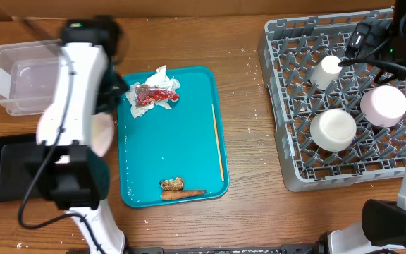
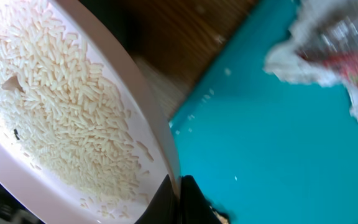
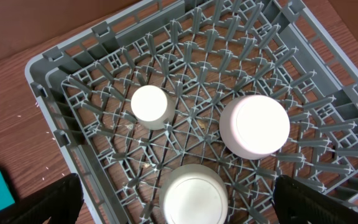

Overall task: Sort waste into correct bins and load items into the dishwasher
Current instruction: 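Lift the rice plate and carry it left over the black tray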

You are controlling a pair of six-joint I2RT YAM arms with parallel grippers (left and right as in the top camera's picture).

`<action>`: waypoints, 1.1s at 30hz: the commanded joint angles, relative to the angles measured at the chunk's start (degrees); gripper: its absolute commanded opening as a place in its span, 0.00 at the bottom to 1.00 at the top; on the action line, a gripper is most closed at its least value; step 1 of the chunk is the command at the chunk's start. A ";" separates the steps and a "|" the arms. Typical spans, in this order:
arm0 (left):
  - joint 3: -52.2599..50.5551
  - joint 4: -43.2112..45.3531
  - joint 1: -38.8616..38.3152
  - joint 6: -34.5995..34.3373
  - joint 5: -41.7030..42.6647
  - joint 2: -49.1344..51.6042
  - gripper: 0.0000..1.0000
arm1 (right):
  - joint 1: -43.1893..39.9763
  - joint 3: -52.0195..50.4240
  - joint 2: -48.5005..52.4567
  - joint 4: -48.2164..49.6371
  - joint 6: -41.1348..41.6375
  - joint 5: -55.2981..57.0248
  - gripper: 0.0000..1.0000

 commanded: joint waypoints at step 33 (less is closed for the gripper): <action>1.57 13.07 25.03 8.81 17.53 -2.62 0.05 | -0.02 0.09 0.00 0.20 0.46 0.37 1.00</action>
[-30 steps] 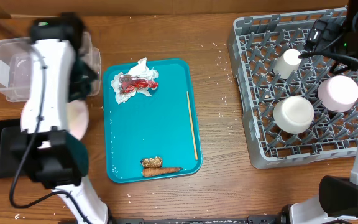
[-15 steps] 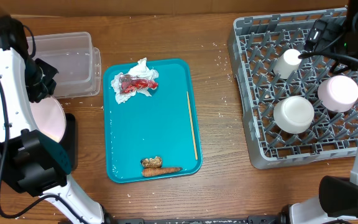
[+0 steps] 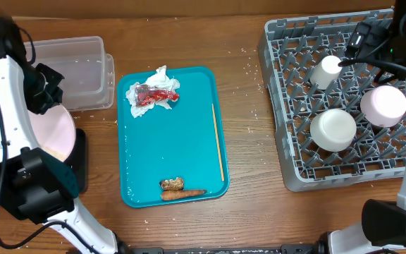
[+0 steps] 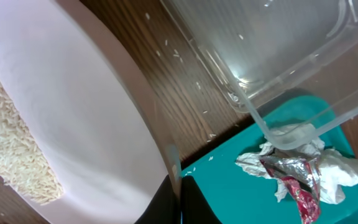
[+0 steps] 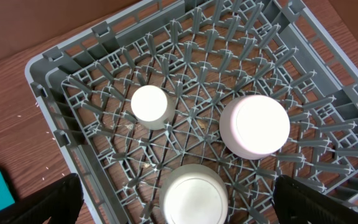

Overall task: Sort waste into correct bins and load items into the dishwasher
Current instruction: 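Lift the rice plate and carry it left over the black tray, then tilt the plate with the left gripper to pour rice onto the black tray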

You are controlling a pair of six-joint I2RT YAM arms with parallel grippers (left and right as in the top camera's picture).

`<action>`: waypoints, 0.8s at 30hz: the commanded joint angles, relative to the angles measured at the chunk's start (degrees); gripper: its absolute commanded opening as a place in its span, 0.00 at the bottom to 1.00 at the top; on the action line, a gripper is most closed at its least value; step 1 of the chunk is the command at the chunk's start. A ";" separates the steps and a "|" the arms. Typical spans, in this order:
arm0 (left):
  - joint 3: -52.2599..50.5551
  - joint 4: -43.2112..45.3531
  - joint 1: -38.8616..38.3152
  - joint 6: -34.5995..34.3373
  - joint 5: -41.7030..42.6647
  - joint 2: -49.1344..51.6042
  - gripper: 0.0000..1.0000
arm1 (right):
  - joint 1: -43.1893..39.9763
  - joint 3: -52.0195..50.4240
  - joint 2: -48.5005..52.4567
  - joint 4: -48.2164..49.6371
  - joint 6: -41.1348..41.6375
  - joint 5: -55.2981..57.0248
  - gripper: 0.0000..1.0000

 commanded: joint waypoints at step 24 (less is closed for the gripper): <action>1.16 -5.14 10.75 17.35 21.97 -1.64 0.04 | -0.02 0.09 0.00 0.20 0.44 0.37 1.00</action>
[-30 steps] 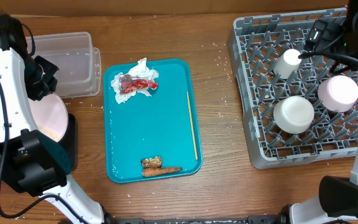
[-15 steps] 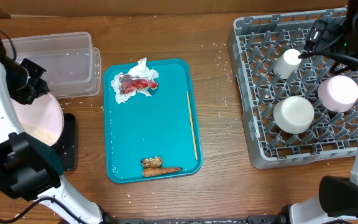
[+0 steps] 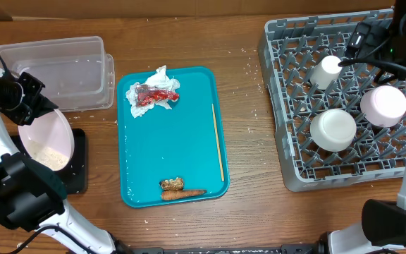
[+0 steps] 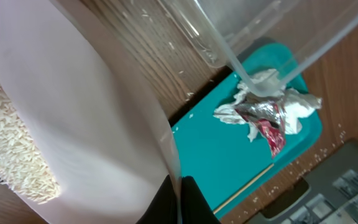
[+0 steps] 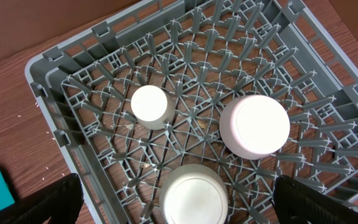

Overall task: Sort waste into correct bins and load items into the dishwasher
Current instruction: 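Tilt the plate with the left gripper to pour rice onto the black tray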

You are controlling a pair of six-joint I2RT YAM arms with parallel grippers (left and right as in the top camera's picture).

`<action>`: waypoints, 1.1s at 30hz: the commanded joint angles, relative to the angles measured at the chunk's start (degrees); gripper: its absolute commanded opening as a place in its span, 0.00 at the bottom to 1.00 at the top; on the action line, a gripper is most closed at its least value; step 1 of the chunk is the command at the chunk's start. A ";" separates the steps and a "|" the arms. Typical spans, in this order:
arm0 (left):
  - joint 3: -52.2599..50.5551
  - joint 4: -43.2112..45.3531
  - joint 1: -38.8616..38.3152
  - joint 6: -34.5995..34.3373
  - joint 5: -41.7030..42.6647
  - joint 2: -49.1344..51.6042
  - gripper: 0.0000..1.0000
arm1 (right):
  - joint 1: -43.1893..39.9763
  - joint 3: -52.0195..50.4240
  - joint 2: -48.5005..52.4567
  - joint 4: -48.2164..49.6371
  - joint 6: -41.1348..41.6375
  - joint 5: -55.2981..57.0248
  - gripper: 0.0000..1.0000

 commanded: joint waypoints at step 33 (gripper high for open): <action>1.16 -3.43 9.57 18.40 19.30 -1.64 0.04 | -0.02 0.09 0.00 0.22 0.44 0.37 1.00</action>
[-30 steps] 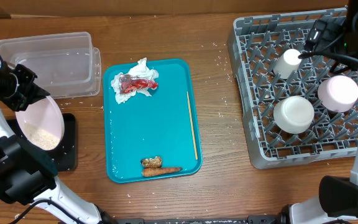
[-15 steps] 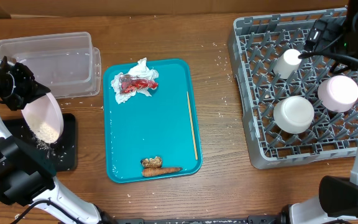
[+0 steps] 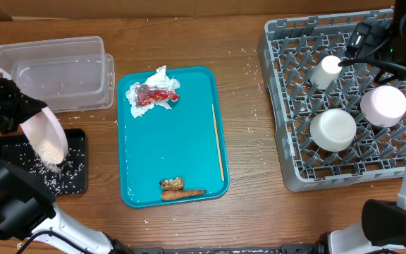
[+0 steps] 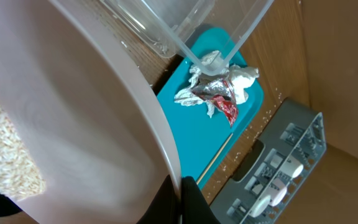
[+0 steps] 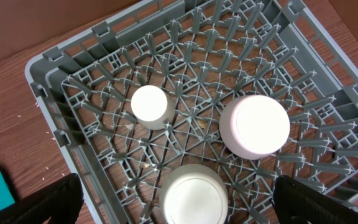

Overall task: Sort waste into correct bins and load items into the dishwasher
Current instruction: 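Tilt the plate with the left gripper to pour rice onto the black tray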

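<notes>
My left gripper (image 3: 21, 116) is shut on the rim of a pale pink plate (image 3: 44, 135), with its fingertips (image 4: 180, 194) pinching the edge. The plate (image 4: 73, 106) is tipped steeply over the black bin (image 3: 76, 180) at the left. White rice (image 3: 51, 152) is bunched at its low edge, and grains lie scattered in the bin. My right gripper (image 5: 182, 204) hangs open above the grey dish rack (image 5: 48, 93) with nothing between its fingers.
A clear plastic container (image 3: 62, 67) stands behind the black bin. The teal tray (image 3: 182, 152) holds a crumpled wrapper (image 3: 154, 94), a thin wooden stick (image 3: 218, 141) and carrot scraps (image 3: 180, 189). The rack (image 3: 277, 106) holds three upturned cups (image 3: 333, 129).
The plate is tipped much more steeply over the black bin, and rice grains now lie scattered in the bin. My left gripper sits a little further left. The right arm is unchanged.
My left gripper first held the rice-covered plate beside the teal tray's left edge. Then it held the plate at the left, by the black bin, and then over the bin with the rice bunched at one side. Now rice lies in the bin. The right gripper never moved.
</notes>
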You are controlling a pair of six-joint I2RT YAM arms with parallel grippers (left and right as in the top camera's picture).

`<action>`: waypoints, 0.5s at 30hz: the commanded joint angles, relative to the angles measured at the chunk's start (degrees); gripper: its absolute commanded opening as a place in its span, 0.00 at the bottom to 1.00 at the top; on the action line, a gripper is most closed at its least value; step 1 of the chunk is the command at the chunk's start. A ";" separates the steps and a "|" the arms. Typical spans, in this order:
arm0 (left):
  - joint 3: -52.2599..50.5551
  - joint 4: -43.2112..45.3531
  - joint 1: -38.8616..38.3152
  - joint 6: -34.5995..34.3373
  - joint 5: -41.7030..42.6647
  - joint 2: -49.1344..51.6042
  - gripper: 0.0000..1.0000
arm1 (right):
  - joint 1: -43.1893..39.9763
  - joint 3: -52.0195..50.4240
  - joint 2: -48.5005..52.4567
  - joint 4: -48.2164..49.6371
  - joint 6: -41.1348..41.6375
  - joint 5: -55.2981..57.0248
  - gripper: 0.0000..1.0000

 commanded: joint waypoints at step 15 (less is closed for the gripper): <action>1.16 -1.01 3.87 4.50 11.87 -1.62 0.04 | -0.02 0.09 0.00 0.22 0.44 0.39 1.00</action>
